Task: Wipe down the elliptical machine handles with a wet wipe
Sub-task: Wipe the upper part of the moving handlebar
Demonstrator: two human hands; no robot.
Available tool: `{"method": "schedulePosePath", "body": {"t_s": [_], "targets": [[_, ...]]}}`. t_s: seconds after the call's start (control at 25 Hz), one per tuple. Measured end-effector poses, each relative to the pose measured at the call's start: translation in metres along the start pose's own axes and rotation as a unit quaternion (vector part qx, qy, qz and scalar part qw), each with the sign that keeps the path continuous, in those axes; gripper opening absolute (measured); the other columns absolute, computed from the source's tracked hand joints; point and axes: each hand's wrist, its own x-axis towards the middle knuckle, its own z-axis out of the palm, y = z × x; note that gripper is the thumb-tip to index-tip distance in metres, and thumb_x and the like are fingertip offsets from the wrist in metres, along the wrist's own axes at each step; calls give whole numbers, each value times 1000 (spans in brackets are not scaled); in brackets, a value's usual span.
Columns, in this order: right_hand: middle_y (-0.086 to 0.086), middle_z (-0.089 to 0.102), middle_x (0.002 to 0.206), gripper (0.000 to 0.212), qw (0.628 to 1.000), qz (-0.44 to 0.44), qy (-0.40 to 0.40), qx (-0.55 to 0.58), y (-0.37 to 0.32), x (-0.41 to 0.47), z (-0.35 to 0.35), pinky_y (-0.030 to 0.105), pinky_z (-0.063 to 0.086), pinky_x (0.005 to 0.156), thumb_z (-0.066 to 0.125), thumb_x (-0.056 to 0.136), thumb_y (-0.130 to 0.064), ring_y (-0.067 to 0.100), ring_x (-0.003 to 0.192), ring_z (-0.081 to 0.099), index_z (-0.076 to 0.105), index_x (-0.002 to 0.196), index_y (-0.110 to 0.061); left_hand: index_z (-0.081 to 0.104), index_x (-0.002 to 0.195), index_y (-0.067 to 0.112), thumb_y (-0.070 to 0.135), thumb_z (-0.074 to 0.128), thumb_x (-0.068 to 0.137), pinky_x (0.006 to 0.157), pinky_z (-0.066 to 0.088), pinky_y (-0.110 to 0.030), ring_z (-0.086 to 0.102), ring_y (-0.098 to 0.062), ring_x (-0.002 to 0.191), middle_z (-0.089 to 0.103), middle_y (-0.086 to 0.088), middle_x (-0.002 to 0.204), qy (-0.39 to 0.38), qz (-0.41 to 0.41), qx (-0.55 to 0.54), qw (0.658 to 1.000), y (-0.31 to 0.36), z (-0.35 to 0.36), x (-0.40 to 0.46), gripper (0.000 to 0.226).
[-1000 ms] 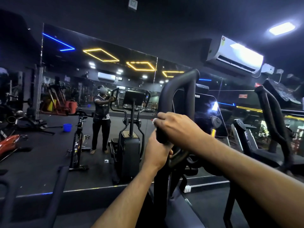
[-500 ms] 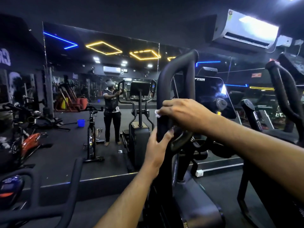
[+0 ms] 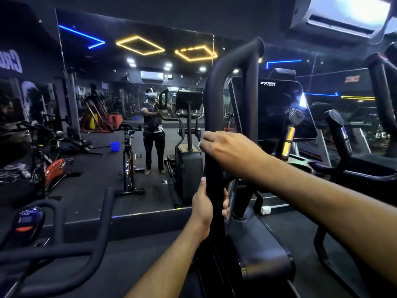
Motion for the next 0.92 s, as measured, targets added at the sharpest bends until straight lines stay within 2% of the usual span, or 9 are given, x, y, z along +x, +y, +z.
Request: {"method": "schedulePosePath", "body": {"t_s": [0.08,0.2,0.36,0.48,0.56,0.64,0.72,0.8,0.92], "targets": [[1,56,105,27,1000,-19,-8,19,10,-13,-5,36,53,67,58,93,-12,22,92,62,61,120,-14,61,76,8,52,21,110,45,33,-27,41,-20,43,49,-10,57,-1,4,12,1000,1,-2,-2,69],[2,58,100,23,996,47,60,49,11,-13,0,38,56,68,62,93,-13,24,86,64,65,116,-13,60,76,6,42,22,109,47,33,-29,40,-22,45,49,-11,58,0,12,25,1000,3,-4,2,62],[1,55,102,30,999,-5,0,39,-4,-24,10,39,56,67,58,93,-8,22,87,62,61,122,-13,60,76,6,38,22,108,48,34,-29,41,-22,45,50,-12,57,7,18,40,999,3,-2,-2,59],[0,57,102,28,998,25,31,48,5,-23,5,36,54,67,61,92,-11,21,88,63,64,120,-15,60,76,6,37,22,109,47,34,-29,41,-22,44,50,-12,56,11,22,48,999,5,-1,-4,59],[3,56,103,23,997,52,34,47,-15,-20,14,36,56,67,55,93,-9,22,87,62,63,114,-10,58,74,6,36,22,109,45,34,-27,41,-21,44,49,-12,56,17,24,39,999,5,2,-6,58],[3,55,103,24,999,17,6,43,-24,-29,24,32,55,65,53,94,-8,21,88,61,62,116,-11,56,73,6,34,23,111,44,35,-27,41,-22,43,50,-14,55,32,32,35,998,5,2,-6,58],[1,56,98,27,998,7,24,64,-13,-38,27,32,53,61,54,93,-12,20,85,61,63,118,-14,57,73,6,36,23,110,44,35,-27,41,-22,44,49,-14,55,24,32,40,998,5,1,-5,59],[2,57,95,25,993,49,56,87,-15,-39,31,36,55,61,57,91,-11,20,80,61,66,115,-13,56,74,5,36,23,109,44,35,-27,41,-22,43,48,-15,54,27,31,36,998,4,1,-4,57],[1,55,97,28,997,13,13,71,-31,-43,42,35,56,65,67,84,-5,19,80,60,65,111,-12,55,79,3,36,24,112,45,37,-29,44,-23,41,50,-16,52,61,39,28,997,2,2,-1,56]]}}
